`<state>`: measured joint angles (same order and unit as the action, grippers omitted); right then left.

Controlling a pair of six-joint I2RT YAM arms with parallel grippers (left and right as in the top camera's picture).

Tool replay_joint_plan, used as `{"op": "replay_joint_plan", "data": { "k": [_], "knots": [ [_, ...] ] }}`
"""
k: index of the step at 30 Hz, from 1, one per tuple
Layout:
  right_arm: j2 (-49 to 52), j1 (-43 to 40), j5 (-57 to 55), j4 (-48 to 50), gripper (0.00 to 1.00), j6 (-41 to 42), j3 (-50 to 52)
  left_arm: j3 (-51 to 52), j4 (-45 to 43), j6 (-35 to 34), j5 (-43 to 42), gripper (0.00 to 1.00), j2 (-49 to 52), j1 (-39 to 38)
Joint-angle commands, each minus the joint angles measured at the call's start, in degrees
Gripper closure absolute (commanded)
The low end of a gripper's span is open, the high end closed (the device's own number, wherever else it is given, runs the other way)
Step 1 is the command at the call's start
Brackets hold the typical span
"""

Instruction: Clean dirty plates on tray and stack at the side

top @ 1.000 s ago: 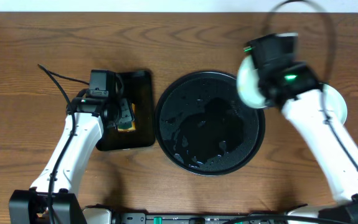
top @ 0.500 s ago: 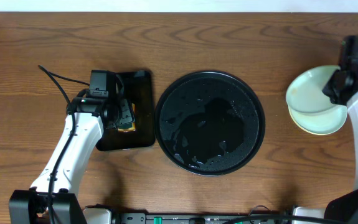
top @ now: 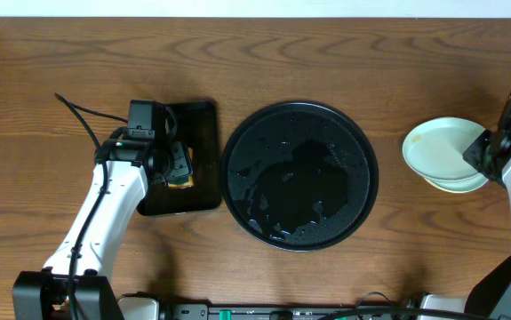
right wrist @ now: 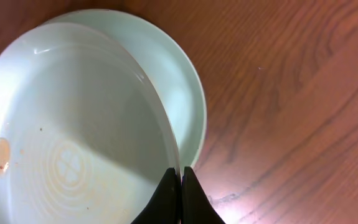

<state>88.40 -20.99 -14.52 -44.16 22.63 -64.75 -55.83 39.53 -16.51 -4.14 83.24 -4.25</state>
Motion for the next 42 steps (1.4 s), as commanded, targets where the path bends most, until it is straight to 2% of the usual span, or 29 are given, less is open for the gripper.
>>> {"op": "replay_joint_plan", "data": {
  "k": [1, 4, 7, 13, 16, 21, 23, 26, 29, 33, 39, 41, 42],
  "knots": [
    [-0.1, -0.5, 0.6, 1.1, 0.97, 0.9, -0.1, -0.1, 0.3, -0.3, 0.1, 0.36, 0.2, -0.1],
    [-0.1, -0.5, 0.6, 1.3, 0.84, 0.9, -0.1, -0.1, 0.3, -0.3, 0.1, 0.36, 0.2, -0.1],
    [-0.1, -0.5, 0.1, 1.6, 0.78, 0.9, -0.1, -0.1, 0.3, -0.3, 0.1, 0.36, 0.2, -0.1],
    [-0.1, -0.4, 2.8, 1.4, 0.75, 0.8, -0.1, -0.1, 0.3, -0.3, 0.1, 0.35, 0.2, -0.1],
    [-0.1, -0.3, 13.5, 1.2, 0.74, -4.0, -0.1, -0.1, 0.3, -0.3, 0.1, 0.35, 0.2, -0.1],
    [-0.1, 0.4, 39.4, 0.4, 0.69, -16.9, -0.1, -0.3, -0.2, 2.1, 0.1, 0.25, 0.1, -0.4],
    [-0.1, 1.1, 43.8, 0.5, 0.67, -18.7, -0.1, -1.6, 0.2, 3.6, 0.2, 0.23, 0.1, -1.1],
    [-0.1, 2.6, 42.0, 1.4, 0.62, -18.9, -0.1, -4.6, 1.6, 3.9, 0.4, 0.19, 0.1, -2.8],
    [-0.3, 4.2, 33.0, 1.0, 0.51, -18.4, -0.4, -7.5, 4.7, 4.7, 0.8, 0.18, 0.1, -4.2],
    [-2.4, 5.3, 20.3, -3.8, 0.48, -15.8, -1.5, -8.2, 11.2, 4.5, 3.3, 0.14, -0.2, -3.8],
    [-11.9, 5.3, 19.9, -9.2, 0.47, -15.4, -1.6, -8.2, 17.7, 3.8, 3.5, 0.14, -3.6, -3.0],
    [-15.6, 5.4, 19.9, -10.1, 0.45, -15.9, -1.3, -8.2, 18.1, 3.8, 3.5, 0.14, -5.9, -3.0],
    [-17.3, 5.6, 19.9, -10.4, 0.41, -16.6, -1.0, -8.1, 18.3, 3.8, 3.5, 0.14, -7.4, -3.0]
  ]
}}
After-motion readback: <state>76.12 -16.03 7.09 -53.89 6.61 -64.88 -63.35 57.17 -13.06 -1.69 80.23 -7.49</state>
